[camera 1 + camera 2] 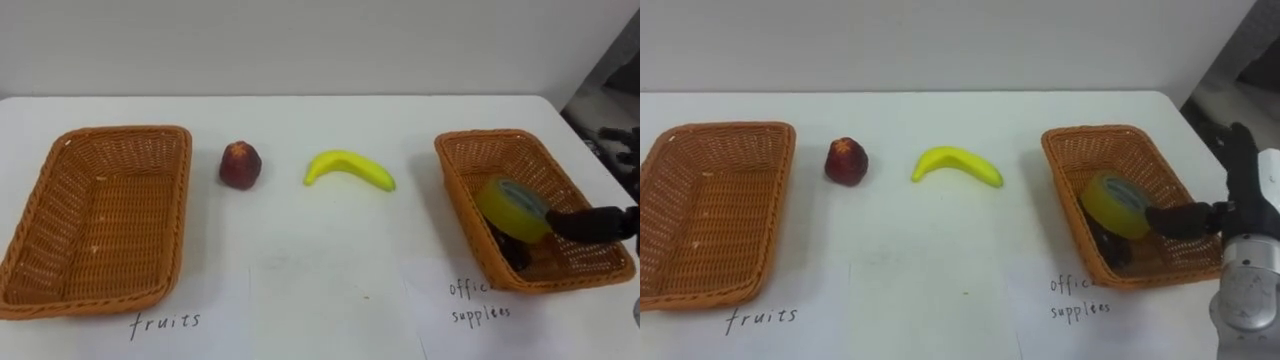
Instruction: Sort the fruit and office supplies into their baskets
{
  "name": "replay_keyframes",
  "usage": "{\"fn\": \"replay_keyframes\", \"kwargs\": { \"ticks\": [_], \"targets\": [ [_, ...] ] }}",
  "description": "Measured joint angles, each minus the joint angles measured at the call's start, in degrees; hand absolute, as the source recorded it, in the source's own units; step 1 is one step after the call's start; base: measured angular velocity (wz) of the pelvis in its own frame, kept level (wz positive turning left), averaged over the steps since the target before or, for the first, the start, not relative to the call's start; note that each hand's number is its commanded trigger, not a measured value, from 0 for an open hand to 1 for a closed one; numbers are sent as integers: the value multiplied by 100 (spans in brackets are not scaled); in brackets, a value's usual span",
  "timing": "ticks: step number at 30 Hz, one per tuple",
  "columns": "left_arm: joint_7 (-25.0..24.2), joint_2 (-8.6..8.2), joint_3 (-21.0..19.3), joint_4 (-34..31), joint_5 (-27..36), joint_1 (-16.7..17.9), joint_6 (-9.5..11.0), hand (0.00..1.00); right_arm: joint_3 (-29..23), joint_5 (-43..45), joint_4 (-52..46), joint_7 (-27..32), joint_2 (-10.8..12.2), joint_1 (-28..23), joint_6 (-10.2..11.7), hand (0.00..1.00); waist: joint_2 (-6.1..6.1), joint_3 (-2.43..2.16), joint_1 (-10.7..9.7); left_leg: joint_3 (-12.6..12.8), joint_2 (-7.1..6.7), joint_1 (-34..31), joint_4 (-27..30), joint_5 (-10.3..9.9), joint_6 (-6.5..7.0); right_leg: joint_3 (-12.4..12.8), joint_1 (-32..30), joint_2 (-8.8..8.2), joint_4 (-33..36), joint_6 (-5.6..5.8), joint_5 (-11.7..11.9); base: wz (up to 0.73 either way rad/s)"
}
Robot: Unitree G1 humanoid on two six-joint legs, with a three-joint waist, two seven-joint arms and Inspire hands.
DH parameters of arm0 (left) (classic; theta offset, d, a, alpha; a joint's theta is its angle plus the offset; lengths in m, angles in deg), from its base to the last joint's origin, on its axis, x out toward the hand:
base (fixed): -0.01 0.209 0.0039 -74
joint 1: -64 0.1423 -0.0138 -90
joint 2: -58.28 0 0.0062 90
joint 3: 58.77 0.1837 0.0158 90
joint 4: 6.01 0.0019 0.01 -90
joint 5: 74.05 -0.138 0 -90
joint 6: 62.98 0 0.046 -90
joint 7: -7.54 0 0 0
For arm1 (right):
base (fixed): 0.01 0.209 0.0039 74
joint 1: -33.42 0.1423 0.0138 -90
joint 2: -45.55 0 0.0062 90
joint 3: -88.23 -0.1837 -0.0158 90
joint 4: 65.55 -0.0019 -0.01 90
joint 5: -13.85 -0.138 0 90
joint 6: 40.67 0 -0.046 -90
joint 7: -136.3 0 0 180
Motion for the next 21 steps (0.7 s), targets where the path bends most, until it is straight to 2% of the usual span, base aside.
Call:
{"fn": "replay_keyframes", "kwargs": {
  "ticks": [6,14,15,21],
  "targets": [
    [0,3,11,-1,4,8,-57,0,66,-633,-226,-4,0,-1,-33,0,-45,5,-2,13,0,-4,5,1,0,0,18,-1,14,0,0,-1],
    [18,-4,11,0,1,12,-40,0,68,-1028,-631,12,-1,16,-10,0,-55,43,37,13,1,-3,1,-2,-1,7,18,1,8,0,0,0],
    [37,-1,11,1,3,8,-34,0,71,-1049,-680,26,-2,56,-1,0,-28,60,34,13,0,-3,1,-2,-1,10,20,3,5,0,0,0],
    [159,-4,9,37,11,-18,118,0,120,-1105,-999,78,-3,122,39,0,-5,73,118,22,0,-6,-3,-1,-1,72,12,9,3,0,0,0]
  ]
}}
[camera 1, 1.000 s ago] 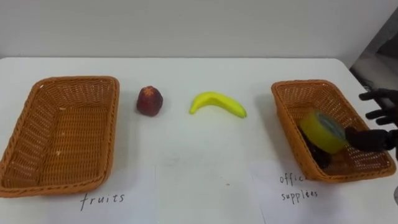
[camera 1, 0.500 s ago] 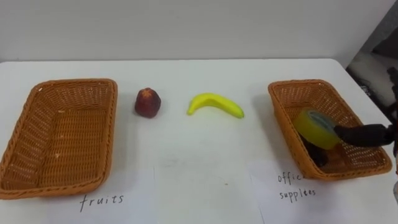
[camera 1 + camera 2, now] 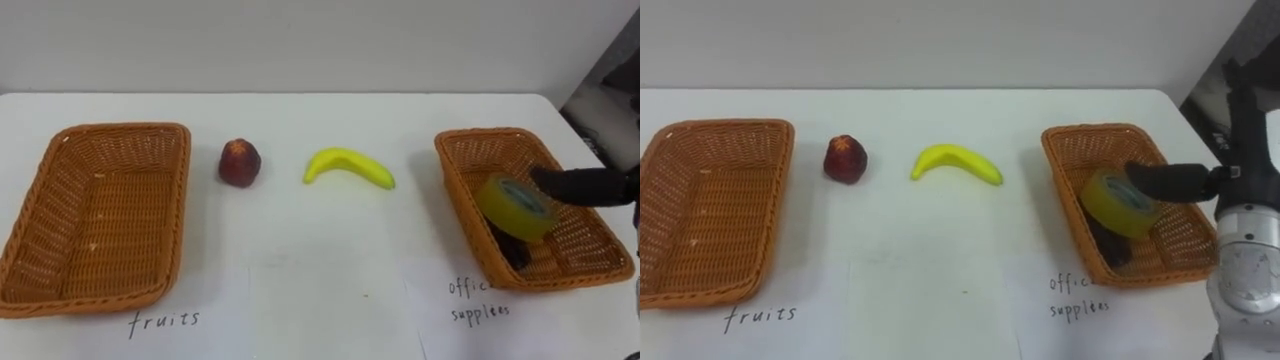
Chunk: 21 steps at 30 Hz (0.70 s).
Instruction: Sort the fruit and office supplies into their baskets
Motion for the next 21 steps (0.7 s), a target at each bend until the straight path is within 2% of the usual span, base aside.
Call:
{"fn": "replay_keyframes", "kwargs": {
  "ticks": [5,9,14,16,21],
  "targets": [
    [77,0,-6,48,-18,-4,80,0,0,-21,-144,-3,0,212,31,0,10,2,48,-25,-3,-25,7,0,0,-48,-10,-4,-3,0,0,2],
    [76,0,-6,101,-18,-27,81,0,2,-190,-183,-3,0,409,230,0,1,-8,64,-60,-3,-39,21,1,-1,-110,-2,-10,-8,0,0,5],
    [69,4,-11,109,-20,-121,85,0,21,-456,-183,-27,0,507,243,0,-10,-26,196,-95,-4,-69,40,1,0,-186,-6,-22,-8,0,0,4],
    [60,4,-10,109,-19,-132,77,0,102,-661,-183,-66,0,523,242,0,-14,-46,198,-193,-16,-94,57,2,1,-334,10,-46,-6,0,0,18],
    [-49,34,-8,118,-25,-176,72,0,291,-1170,-182,-137,0,584,240,0,-25,-45,239,-263,-23,-77,82,3,1,-424,77,-61,-11,2,-1,10]
  ]
}}
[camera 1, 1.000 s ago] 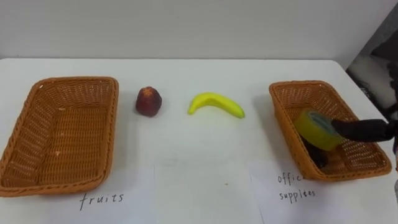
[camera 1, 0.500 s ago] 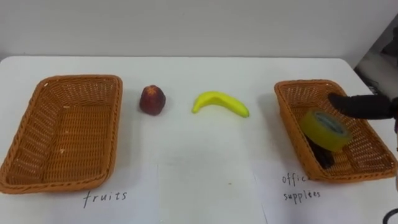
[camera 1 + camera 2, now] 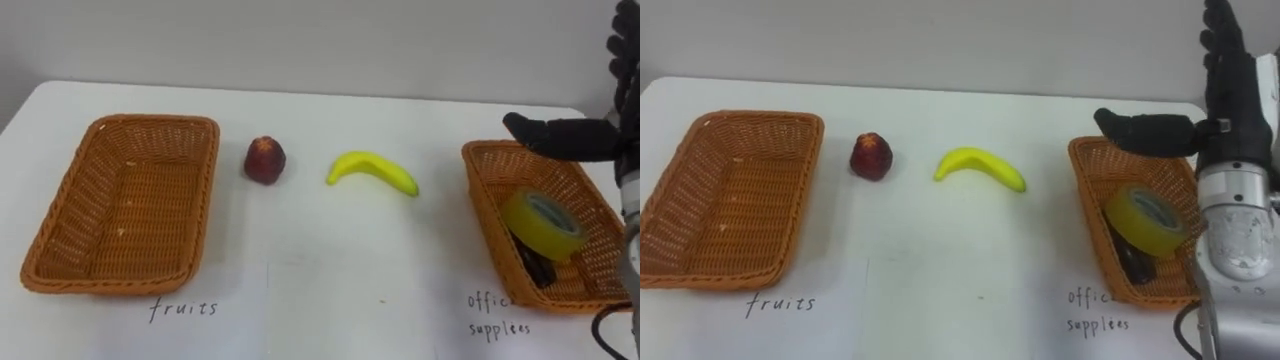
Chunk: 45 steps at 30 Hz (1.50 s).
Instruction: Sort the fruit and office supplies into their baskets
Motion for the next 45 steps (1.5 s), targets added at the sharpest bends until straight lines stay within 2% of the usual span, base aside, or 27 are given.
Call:
{"fn": "replay_keyframes", "kwargs": {
  "ticks": [5,9,13,20,24,26,27,28,29,33,35,37,39,41,43,45],
  "targets": [
    [-38,47,-28,234,-60,-52,10,0,95,-245,1,-13,-1,111,3,0,-63,51,156,-27,0,-8,28,-1,-1,-4,19,3,-2,0,0,2],
    [-75,79,-56,402,-51,-19,14,0,197,-395,1,-191,-1,111,20,0,-134,56,194,-89,-6,-19,29,-1,-1,-15,42,5,-2,0,0,7],
    [-90,179,-60,457,-50,-18,94,0,402,-452,1,-228,-12,111,138,0,-179,41,272,-125,-13,-120,64,-1,-1,-73,-20,-10,-2,0,0,4],
    [-77,234,-35,458,-41,-63,126,0,773,-413,67,-346,-63,121,151,0,-205,25,288,-135,-9,-264,150,2,-3,-125,-119,-15,0,-2,2,2],
    [3,259,215,458,-26,-216,127,0,1251,-391,337,-364,-67,284,151,0,-232,18,334,-68,-7,-332,150,4,-4,-93,-211,-11,2,-7,4,-6],
    [5,264,261,451,-27,-278,128,0,1363,-391,414,-395,-68,322,149,0,-273,-5,379,-77,-7,-354,142,3,-4,-84,-233,-11,2,-8,5,-3],
    [5,290,327,453,-25,-304,128,0,1402,-422,414,-413,-71,348,149,0,-271,-3,409,-76,-7,-401,133,3,-4,-93,-275,-11,2,-8,5,0],
    [3,305,340,453,-31,-327,129,0,1456,-428,434,-437,-84,441,150,0,-314,11,424,-76,-7,-416,149,6,-5,-96,-288,-11,-1,-9,6,0],
    [1,312,340,453,-31,-327,129,0,1495,-428,459,-439,-91,492,150,0,-307,32,424,-75,-7,-419,150,7,-6,-99,-289,-11,-4,-10,6,5],
    [-12,375,338,453,-30,-332,128,0,1521,-441,535,-448,-150,591,161,0,-422,-6,476,-106,-11,-507,147,7,-7,-157,-309,-10,-97,-17,12,8],
    [-23,379,344,453,-30,-390,127,0,1578,-399,621,-447,-216,717,163,0,-434,-1,487,-119,-11,-575,155,8,-7,-163,-374,-10,-93,-18,19,2],
    [-89,407,332,453,-30,-461,125,0,1734,-217,679,-450,-396,776,219,0,-454,9,583,-121,-8,-691,187,9,-8,-159,-483,-9,-95,-25,27,0],
    [-117,420,335,451,-18,-515,127,0,1807,-49,772,-566,-425,810,220,0,-467,26,594,-139,-9,-745,236,9,-8,-171,-528,-14,-95,-28,29,4],
    [-124,421,337,451,23,-546,130,0,1929,64,907,-637,-445,869,219,0,-488,18,610,-140,-9,-799,239,10,-8,-170,-586,-14,-96,-28,30,0],
    [-122,440,346,451,153,-576,147,0,2012,72,991,-700,-468,870,219,0,-519,60,611,-159,-8,-814,241,12,-9,-174,-605,-15,-98,-29,30,0],
    [-114,464,348,451,251,-575,150,0,2019,71,1077,-739,-474,870,218,0,-532,65,611,-161,-7,-821,235,12,-9,-180,-615,-15,-99,-29,30,0]
  ]
}}
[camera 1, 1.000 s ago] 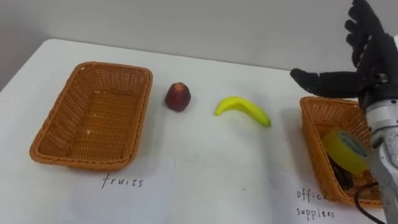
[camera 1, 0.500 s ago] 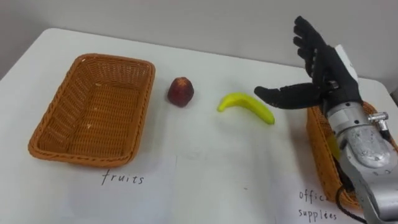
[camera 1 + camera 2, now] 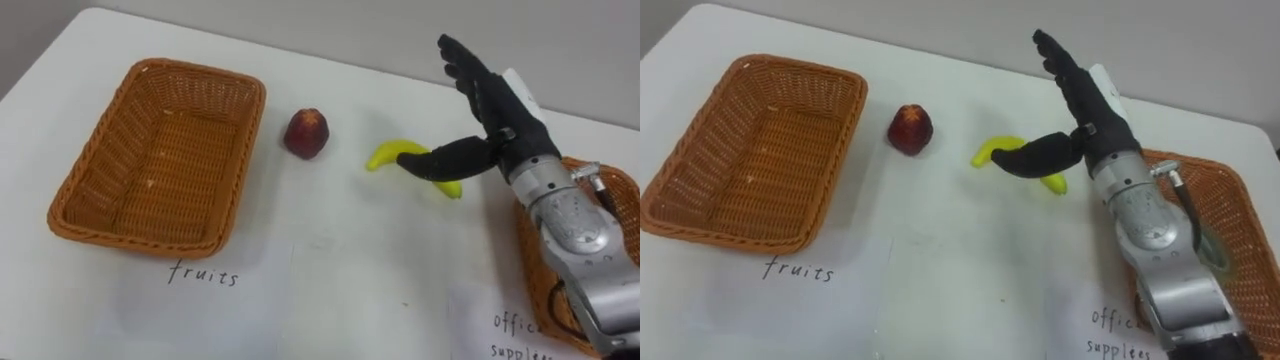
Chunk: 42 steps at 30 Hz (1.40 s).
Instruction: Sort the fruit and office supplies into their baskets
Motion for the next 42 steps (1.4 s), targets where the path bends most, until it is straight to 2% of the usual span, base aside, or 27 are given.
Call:
{"fn": "replay_keyframes", "kwargs": {
  "ticks": [9,16,27,35,38,42],
  "targets": [
    [7,163,108,45,-3,-41,88,0,175,358,3,-99,-49,4,1,0,-6,6,-4,0,3,-21,0,0,0,-11,-17,-5,3,0,1,0],
    [7,165,100,108,-16,-1,68,0,190,974,-5,-186,-48,4,1,0,27,26,17,-56,-2,-3,6,0,0,-30,25,-2,6,-2,2,3],
    [-5,163,101,107,-19,-1,68,0,190,1159,-7,-642,-48,4,0,0,17,15,51,-74,-3,3,15,-1,-1,-74,68,-3,11,-2,2,0],
    [-53,160,98,107,-68,17,60,0,190,1900,104,-981,-49,5,-9,0,10,11,156,-84,-7,6,36,0,-1,-47,69,-6,10,-2,2,0],
    [-118,161,98,105,-68,23,55,0,208,2146,434,-1090,-49,5,-13,0,-12,5,212,-89,-6,2,34,-1,-1,-51,70,-5,17,-2,2,0],
    [-173,167,106,93,-61,20,21,0,287,2456,810,-1221,-49,8,-209,0,-31,13,291,-89,-6,-6,28,-1,-2,-80,68,-7,22,-3,3,0]
  ]
}}
